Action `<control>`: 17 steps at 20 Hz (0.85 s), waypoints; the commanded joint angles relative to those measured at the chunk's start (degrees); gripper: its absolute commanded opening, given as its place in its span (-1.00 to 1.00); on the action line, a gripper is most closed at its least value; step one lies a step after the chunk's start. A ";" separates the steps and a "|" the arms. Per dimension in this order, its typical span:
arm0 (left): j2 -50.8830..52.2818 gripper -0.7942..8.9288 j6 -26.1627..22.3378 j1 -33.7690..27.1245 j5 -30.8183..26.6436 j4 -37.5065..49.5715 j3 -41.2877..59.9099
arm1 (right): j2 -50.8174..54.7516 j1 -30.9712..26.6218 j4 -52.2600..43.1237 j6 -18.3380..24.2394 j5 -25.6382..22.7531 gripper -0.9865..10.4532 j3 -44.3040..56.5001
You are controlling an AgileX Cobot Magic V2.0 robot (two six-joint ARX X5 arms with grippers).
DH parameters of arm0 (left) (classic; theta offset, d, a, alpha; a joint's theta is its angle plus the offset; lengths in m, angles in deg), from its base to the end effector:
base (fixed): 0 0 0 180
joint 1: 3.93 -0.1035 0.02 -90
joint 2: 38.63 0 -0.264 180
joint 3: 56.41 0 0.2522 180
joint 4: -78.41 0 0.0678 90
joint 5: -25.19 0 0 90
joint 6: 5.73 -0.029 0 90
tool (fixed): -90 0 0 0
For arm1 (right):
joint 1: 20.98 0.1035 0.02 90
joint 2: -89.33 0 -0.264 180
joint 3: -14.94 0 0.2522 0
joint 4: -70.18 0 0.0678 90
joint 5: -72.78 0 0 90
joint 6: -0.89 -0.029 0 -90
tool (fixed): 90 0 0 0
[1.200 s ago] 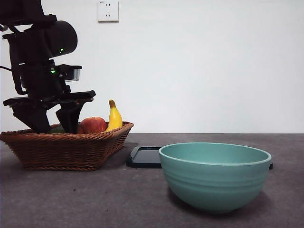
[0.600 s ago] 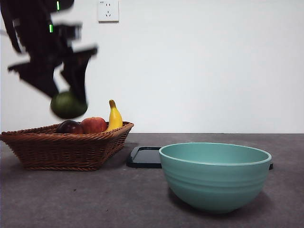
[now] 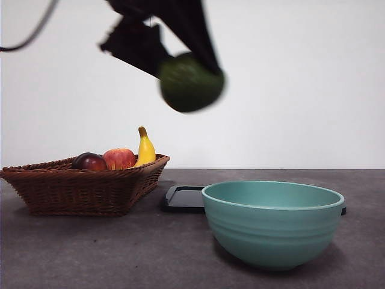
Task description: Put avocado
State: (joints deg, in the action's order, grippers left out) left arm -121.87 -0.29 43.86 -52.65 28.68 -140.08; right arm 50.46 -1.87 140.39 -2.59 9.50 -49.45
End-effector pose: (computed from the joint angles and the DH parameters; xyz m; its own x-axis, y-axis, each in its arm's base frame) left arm 0.1996 -0.2291 0.2947 0.2723 -0.6137 -0.7411 0.7644 0.6058 -0.2208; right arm 0.0984 0.0479 0.3119 0.4528 0.6327 -0.6282 -0.5530 0.7520 0.3588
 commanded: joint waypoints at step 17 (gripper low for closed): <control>-23.39 -0.50 -0.15 8.83 -0.63 12.68 -1.05 | -0.22 0.20 1.49 -2.51 -0.22 -0.13 -1.14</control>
State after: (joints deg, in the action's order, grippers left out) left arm -143.93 -0.29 51.82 -53.08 40.90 -140.08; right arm 50.48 -1.87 142.03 -4.54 9.50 -49.45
